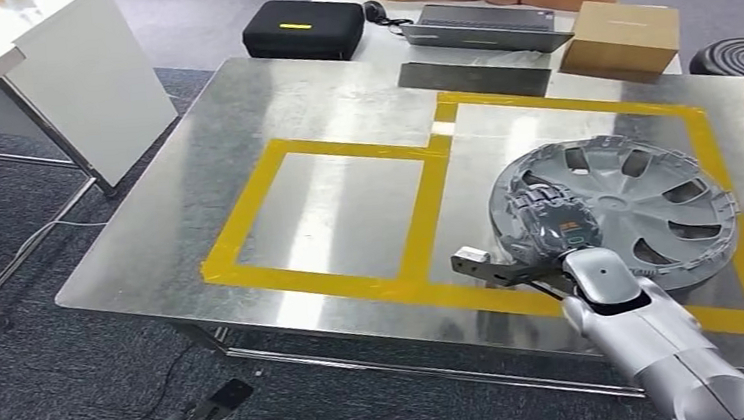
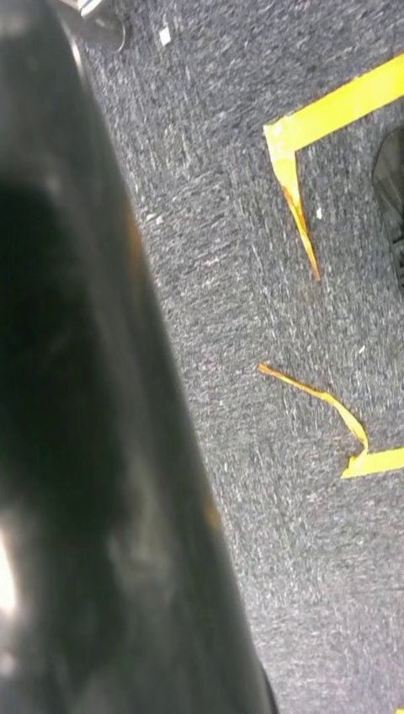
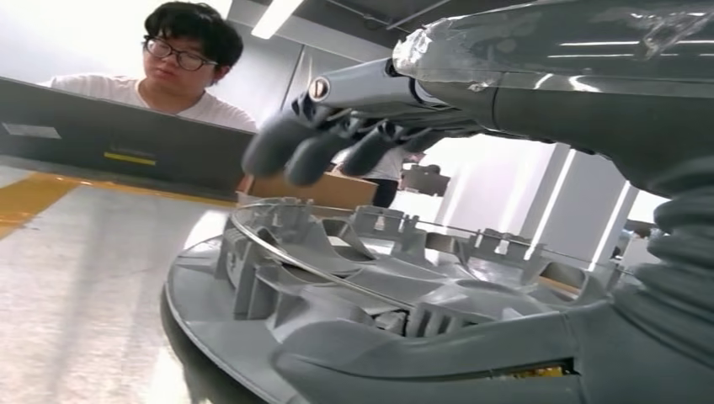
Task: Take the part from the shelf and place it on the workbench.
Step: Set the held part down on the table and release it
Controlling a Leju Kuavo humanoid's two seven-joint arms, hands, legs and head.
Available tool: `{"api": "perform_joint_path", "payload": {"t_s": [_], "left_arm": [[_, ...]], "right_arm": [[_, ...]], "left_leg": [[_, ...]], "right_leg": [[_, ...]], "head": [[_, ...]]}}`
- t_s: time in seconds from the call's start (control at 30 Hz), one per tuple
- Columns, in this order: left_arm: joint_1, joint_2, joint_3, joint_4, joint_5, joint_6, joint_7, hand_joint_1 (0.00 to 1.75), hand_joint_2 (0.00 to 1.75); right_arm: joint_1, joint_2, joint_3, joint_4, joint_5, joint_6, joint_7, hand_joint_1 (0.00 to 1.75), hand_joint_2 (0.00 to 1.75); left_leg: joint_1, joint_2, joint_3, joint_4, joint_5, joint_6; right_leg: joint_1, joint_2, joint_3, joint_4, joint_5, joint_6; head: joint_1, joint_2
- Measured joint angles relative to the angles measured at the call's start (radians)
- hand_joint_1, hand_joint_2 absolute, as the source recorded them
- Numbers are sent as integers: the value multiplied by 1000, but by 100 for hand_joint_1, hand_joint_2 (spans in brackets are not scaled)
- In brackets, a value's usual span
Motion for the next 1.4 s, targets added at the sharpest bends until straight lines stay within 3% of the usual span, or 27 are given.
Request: {"api": "perform_joint_path", "payload": {"t_s": [0.03, 0.07, 0.17, 0.23, 0.33, 0.4, 0.47, 0.5, 0.53, 0.57, 0.6, 0.63, 0.7, 0.77, 0.87, 0.93, 1.0, 1.03, 1.07, 1.1, 1.17, 1.23, 1.33, 1.4], "left_arm": [[1, 1, 0, 0, 1, 0, 0, 0, 0], [1, 1, 0, 0, 3, 0, 0, 0, 0], [0, 0, 0, 0, 9, 1, 0, 0, 0], [0, 0, 0, 0, 13, 3, 0, 0, 0], [2, 1, 0, 0, 20, 9, 0, 0, 0], [3, 1, 0, 0, 31, 17, 0, 0, 0], [6, 2, 0, 0, 42, 25, 0, 0, 0], [9, 3, 1, 0, 46, 28, 0, 0, 0], [13, 3, 1, 0, 49, 30, 0, 0, 0], [16, 3, 1, 0, 50, 31, 0, 0, 0], [17, 4, 2, 0, 51, 32, 0, 0, 0], [18, 4, 2, 0, 52, 33, 0, 0, 0], [16, 2, 2, 0, 52, 34, 0, 0, 0], [16, 1, 2, 0, 52, 35, 0, 0, 0], [17, 2, 4, 0, 52, 36, 0, 0, 0], [18, 2, 5, 0, 52, 36, 0, 0, 0], [19, 2, 5, 0, 52, 36, 0, 0, 0], [19, 2, 6, 0, 52, 36, 0, 0, 0], [19, 2, 6, 0, 52, 36, 0, 0, 0], [19, 2, 6, 0, 52, 38, 0, 0, 0], [18, 2, 6, 0, 55, 47, 2, 0, 0], [19, 1, 6, 0, 59, 67, 7, 0, 0], [23, -4, 7, 0, 64, 107, 23, 0, 0], [23, -7, 7, 0, 65, 126, 31, 0, 0]], "right_arm": [[4, -1, -3, -3, -1, -7, 0, 0, 0], [8, -2, -6, -9, -2, -17, -1, 0, 0], [15, -5, -13, -44, -15, -61, -5, 0, 0], [24, -8, -21, -74, -21, -82, -9, 0, 0], [66, -25, -41, -156, -38, -98, -14, 0, 0], [100, -42, -59, -239, -68, -126, -28, 0, 0], [147, -59, -83, -349, -113, -160, -48, 0, 0], [174, -68, -95, -405, -129, -168, -56, 0, 0], [198, -75, -105, -457, -138, -169, -60, 0, 0], [216, -81, -113, -497, -141, -166, -63, 0, 0], [230, -86, -119, -531, -142, -164, -64, 0, 0], [241, -90, -125, -561, -142, -162, -64, 0, 0], [255, -97, -136, -607, -143, -161, -64, 0, 0], [262, -103, -143, -637, -143, -160, -64, 0, 0], [274, -108, -150, -665, -143, -159, -65, 0, 0], [277, -110, -154, -677, -143, -159, -65, 0, 0], [281, -110, -156, -681, -143, -159, -64, 0, 0], [285, -111, -156, -682, -143, -158, -64, 0, 0], [288, -111, -156, -683, -145, -160, -65, 0, 0], [291, -111, -157, -687, -151, -165, -71, 0, 0], [301, -111, -166, -714, -188, -188, -102, 0, 0], [331, -108, -190, -779, -262, -213, -162, 0, 0], [403, -94, -231, -901, -414, -225, -256, 0, 0], [445, -83, -246, -969, -488, -226, -293, 0, 0]], "left_leg": [[0, 0, 1, 0, -1, 0], [-1, 0, 2, 0, -1, 0], [-2, 0, 7, 1, -5, -7], [-4, 0, 6, 1, -5, -16], [-3, 1, 3, 2, -9, -31], [-3, 2, -22, 60, -49, -40], [-2, 2, -78, 184, -112, -46], [-1, 3, -105, 242, -133, -48], [-1, 3, -118, 270, -136, -49], [0, 3, -114, 263, -120, -49], [1, 3, -92, 220, -90, -49], [2, 4, -58, 154, -54, -50], [5, 3, 0, 38, -18, -49], [4, 0, 15, 4, -20, -39], [5, -1, 15, 3, -15, -17], [6, -1, 15, 2, -13, -7], [4, -1, 15, 3, -14, -4], [4, -1, 16, 3, -14, -3], [3, -1, 16, 3, -15, -3], [3, -1, 17, 3, -15, -3], [2, -2, 19, 4, -17, -5], [-1, -5, 19, 5, -16, -13], [0, -7, 18, 2, -12, -30], [0, -4, 7, 31, -40, -41]], "right_leg": [[0, 0, -7, 12, 5, 0], [0, 0, 5, -14, 28, -1], [2, 0, 104, -206, 109, -9], [5, 1, 136, -262, 116, -15], [4, 0, 141, -270, 120, -31], [-1, -1, 144, -274, 122, -42], [-2, -2, 145, -275, 120, -48], [-2, -3, 145, -274, 120, -49], [-2, -3, 146, -274, 119, -50], [-3, -2, 146, -274, 118, -49], [-5, 0, 148, -274, 118, -47], [-6, 2, 149, -273, 117, -44], [-3, 5, 147, -267, 113, -32], [1, 7, 145, -266, 112, -23], [-3, 4, 138, -254, 101, -11], [-4, 1, 94, -161, 48, -3], [-4, 0, 30, -26, -10, 1], [-4, 0, 12, 12, -18, 0], [-4, 0, 10, 15, -9, -1], [-4, 0, 27, -21, 17, -4], [-3, 0, 97, -157, 78, -9], [0, 0, 148, -249, 102, -13], [2, 1, 156, -262, 106, -23], [-2, 0, 155, -267, 113, -35]], "head": [[1, 0], [0, 0], [0, 0], [-1, 0], [-2, 0], [-4, 0], [-7, 0], [-7, 0], [-8, 0], [-8, 0], [-8, 0], [-8, 0], [-8, 0], [-10, 0], [-8, 0], [-4, 0], [-2, 0], [-2, 0], [-2, 0], [-2, 0], [-2, 0], [-3, 0], [-3, 0], [-5, 0]]}}
